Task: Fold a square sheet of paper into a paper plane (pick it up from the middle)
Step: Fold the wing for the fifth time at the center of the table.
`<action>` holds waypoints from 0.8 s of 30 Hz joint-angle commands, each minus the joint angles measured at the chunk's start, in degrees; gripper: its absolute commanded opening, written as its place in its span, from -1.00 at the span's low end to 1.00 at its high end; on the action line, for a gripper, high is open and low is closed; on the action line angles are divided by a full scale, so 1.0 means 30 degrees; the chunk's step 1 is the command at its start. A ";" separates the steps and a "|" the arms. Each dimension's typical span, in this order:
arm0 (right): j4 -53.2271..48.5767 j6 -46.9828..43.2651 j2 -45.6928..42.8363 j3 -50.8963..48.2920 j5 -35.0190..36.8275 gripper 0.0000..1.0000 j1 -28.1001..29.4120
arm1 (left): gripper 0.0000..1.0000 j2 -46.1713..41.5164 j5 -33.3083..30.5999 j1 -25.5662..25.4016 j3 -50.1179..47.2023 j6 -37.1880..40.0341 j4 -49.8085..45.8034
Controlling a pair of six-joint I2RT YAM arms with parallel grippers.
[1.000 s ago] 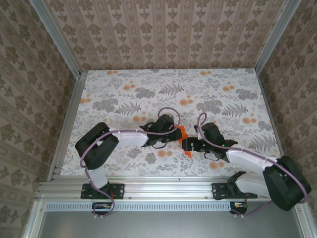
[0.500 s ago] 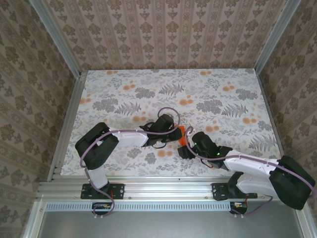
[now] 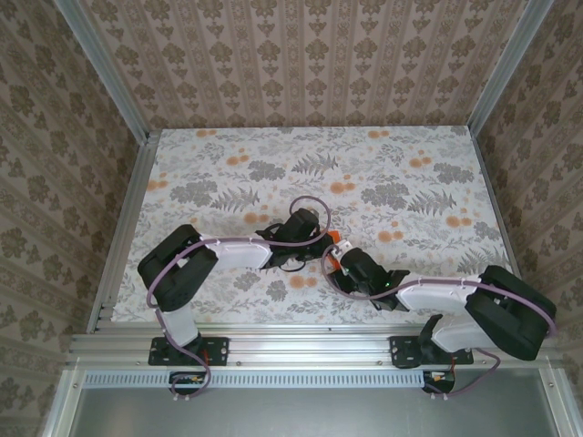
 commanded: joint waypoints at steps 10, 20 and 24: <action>0.0919 0.0649 0.0209 -0.0059 -0.0230 -0.52 0.0240 | -0.33 -0.1614 0.0035 0.0240 0.0112 -0.0115 -0.0084; 0.2782 0.1586 0.0916 -0.0330 -0.3715 -0.59 0.0242 | -0.29 -0.4931 -0.1513 0.0283 -0.2265 -0.0329 -0.1255; 0.2852 0.2053 0.1199 -0.0023 -0.4364 -0.62 0.0241 | -0.29 -0.6548 -0.2193 0.0050 -0.3508 -0.0464 -0.1584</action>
